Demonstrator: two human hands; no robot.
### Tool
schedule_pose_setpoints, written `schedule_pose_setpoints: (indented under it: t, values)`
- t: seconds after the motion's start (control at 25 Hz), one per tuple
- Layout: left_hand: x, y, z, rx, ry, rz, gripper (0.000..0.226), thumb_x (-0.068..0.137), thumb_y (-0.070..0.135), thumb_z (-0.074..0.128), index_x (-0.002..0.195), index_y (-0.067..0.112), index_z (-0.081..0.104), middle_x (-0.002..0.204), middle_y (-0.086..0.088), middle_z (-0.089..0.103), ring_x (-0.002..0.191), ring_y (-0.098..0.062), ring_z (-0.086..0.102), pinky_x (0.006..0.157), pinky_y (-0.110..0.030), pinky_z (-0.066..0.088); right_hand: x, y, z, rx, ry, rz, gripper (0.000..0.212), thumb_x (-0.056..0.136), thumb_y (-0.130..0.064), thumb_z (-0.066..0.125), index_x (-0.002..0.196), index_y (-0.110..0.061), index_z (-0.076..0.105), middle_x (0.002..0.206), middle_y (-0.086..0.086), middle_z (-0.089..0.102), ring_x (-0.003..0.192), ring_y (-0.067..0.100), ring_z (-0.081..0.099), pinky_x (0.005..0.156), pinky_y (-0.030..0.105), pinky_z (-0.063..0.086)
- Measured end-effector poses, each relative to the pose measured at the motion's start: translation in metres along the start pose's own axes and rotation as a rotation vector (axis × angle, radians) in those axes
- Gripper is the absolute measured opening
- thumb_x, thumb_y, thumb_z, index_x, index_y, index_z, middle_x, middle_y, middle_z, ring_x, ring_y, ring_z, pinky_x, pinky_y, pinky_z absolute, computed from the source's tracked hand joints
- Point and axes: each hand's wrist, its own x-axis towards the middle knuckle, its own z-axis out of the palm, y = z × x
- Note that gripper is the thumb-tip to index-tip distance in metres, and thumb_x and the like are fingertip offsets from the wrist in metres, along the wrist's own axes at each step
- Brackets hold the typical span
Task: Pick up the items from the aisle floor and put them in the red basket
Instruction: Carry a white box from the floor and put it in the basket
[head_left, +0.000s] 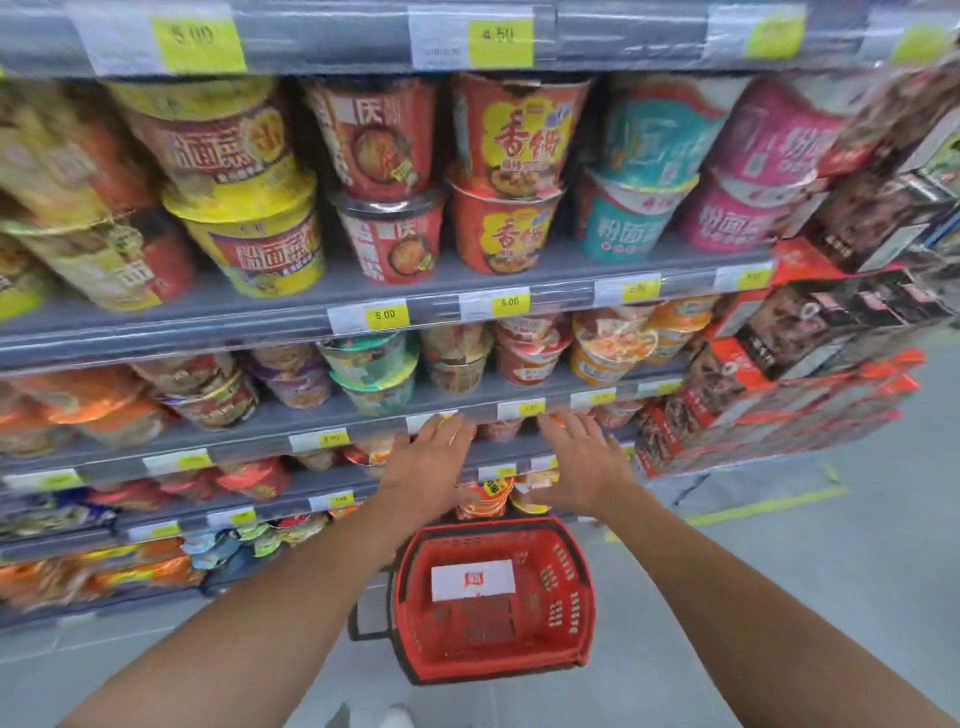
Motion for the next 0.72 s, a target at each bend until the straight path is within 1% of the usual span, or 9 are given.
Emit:
schedule_pose_setpoints:
  t: [0.08,0.2,0.36,0.48,0.56,0.68,0.72]
  values:
    - [-0.015,0.000,-0.006,-0.014,-0.020,-0.049,0.103,0.086,0.070,0.059,0.161,0.022,0.007,0.170,0.001,0.007,0.155,-0.026,0.011,0.118,-0.056,0.027,-0.002,-0.004,-0.005,-0.009,-0.016,-0.033,0.116,0.078,-0.073,0.070,0.164,-0.030,0.005,0.173,-0.001,-0.001,0.159,0.027,0.001,0.125,0.058,0.020]
    - [-0.037,-0.010,-0.011,-0.039,-0.004,-0.141,0.102,0.086,0.071,0.058,0.160,0.023,0.007,0.170,0.001,0.006,0.155,-0.026,0.009,0.119,-0.061,0.024,-0.003,-0.019,-0.015,-0.042,-0.004,-0.106,0.118,0.078,-0.075,0.068,0.165,-0.030,0.001,0.173,-0.001,-0.003,0.159,0.028,0.002,0.125,0.057,0.019]
    - [-0.083,-0.036,-0.012,-0.085,0.001,-0.283,0.103,0.087,0.072,0.056,0.161,0.023,0.003,0.170,0.002,0.003,0.156,-0.025,0.007,0.121,-0.060,0.020,0.006,-0.065,-0.019,-0.089,-0.004,-0.243,0.120,0.076,-0.078,0.069,0.165,-0.030,0.003,0.173,-0.001,-0.001,0.159,0.027,0.003,0.124,0.057,0.022]
    - [-0.146,-0.078,-0.006,-0.137,-0.011,-0.487,0.101,0.091,0.068,0.054,0.161,0.023,-0.002,0.170,0.004,-0.002,0.157,-0.023,0.001,0.121,-0.062,0.017,0.014,-0.136,-0.013,-0.124,-0.027,-0.423,0.123,0.073,-0.080,0.069,0.165,-0.031,0.003,0.173,-0.001,0.001,0.159,0.028,0.006,0.124,0.055,0.026]
    - [-0.202,-0.112,0.008,-0.152,-0.026,-0.641,0.102,0.090,0.068,0.055,0.161,0.024,-0.004,0.170,0.004,-0.003,0.157,-0.023,-0.001,0.121,-0.062,0.016,0.015,-0.197,-0.008,-0.156,-0.051,-0.561,0.122,0.074,-0.078,0.068,0.165,-0.030,0.002,0.173,0.000,0.001,0.159,0.028,0.007,0.124,0.055,0.025]
    - [-0.308,-0.151,0.032,-0.219,-0.003,-0.883,0.105,0.087,0.070,0.059,0.161,0.027,-0.001,0.170,0.004,0.003,0.157,-0.024,0.004,0.119,-0.063,0.017,-0.005,-0.299,0.009,-0.217,-0.080,-0.745,0.122,0.077,-0.076,0.069,0.165,-0.030,0.000,0.173,-0.002,0.001,0.159,0.027,0.007,0.125,0.053,0.023]
    - [-0.337,-0.158,0.038,-0.221,0.001,-0.938,0.105,0.086,0.070,0.059,0.161,0.028,-0.001,0.170,0.003,0.005,0.156,-0.024,0.007,0.118,-0.063,0.019,-0.012,-0.326,0.015,-0.219,-0.084,-0.786,0.122,0.076,-0.075,0.071,0.165,-0.030,0.000,0.173,-0.001,0.002,0.159,0.027,0.008,0.125,0.052,0.023]
